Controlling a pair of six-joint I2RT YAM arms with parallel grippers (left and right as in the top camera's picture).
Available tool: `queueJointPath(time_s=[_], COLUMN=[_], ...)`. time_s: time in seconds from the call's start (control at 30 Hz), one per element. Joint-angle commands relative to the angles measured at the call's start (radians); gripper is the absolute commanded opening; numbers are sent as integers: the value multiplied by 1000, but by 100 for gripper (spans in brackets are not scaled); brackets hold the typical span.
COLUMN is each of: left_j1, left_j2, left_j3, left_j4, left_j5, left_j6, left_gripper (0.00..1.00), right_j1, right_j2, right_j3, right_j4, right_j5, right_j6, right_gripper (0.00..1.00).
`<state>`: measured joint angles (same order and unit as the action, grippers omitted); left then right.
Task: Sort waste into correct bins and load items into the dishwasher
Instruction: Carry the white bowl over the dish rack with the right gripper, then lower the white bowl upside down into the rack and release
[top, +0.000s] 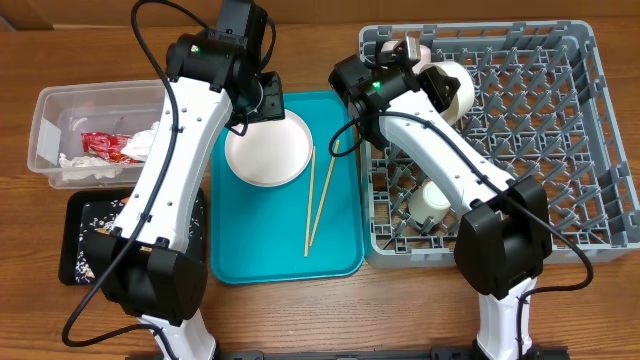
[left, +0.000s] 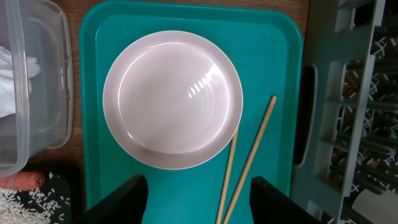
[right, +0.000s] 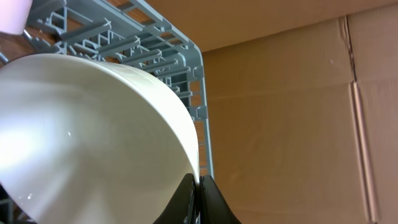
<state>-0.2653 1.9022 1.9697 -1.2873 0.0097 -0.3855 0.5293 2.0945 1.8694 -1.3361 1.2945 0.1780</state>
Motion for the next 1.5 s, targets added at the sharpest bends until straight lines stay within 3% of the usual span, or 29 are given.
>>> queueJointPath(time_s=[0.0,0.5,1.47], left_j1=[11,10,10], left_j2=[7,7,7], left_j3=[-5,-5,-5], left_j4=[-1,-6,-10], left_j5=[-17,-17,-21], left_j6=[15,15,16], left_gripper=[55,55,57], right_j1=[-8,-33,-2], right_j2=[-3,-2,-2], right_j3=[-3,-129,-148], right_j4=[5,79,106], right_j5=[37,29,-119], right_j6=[-74,-74,-96], right_gripper=[4,4,4])
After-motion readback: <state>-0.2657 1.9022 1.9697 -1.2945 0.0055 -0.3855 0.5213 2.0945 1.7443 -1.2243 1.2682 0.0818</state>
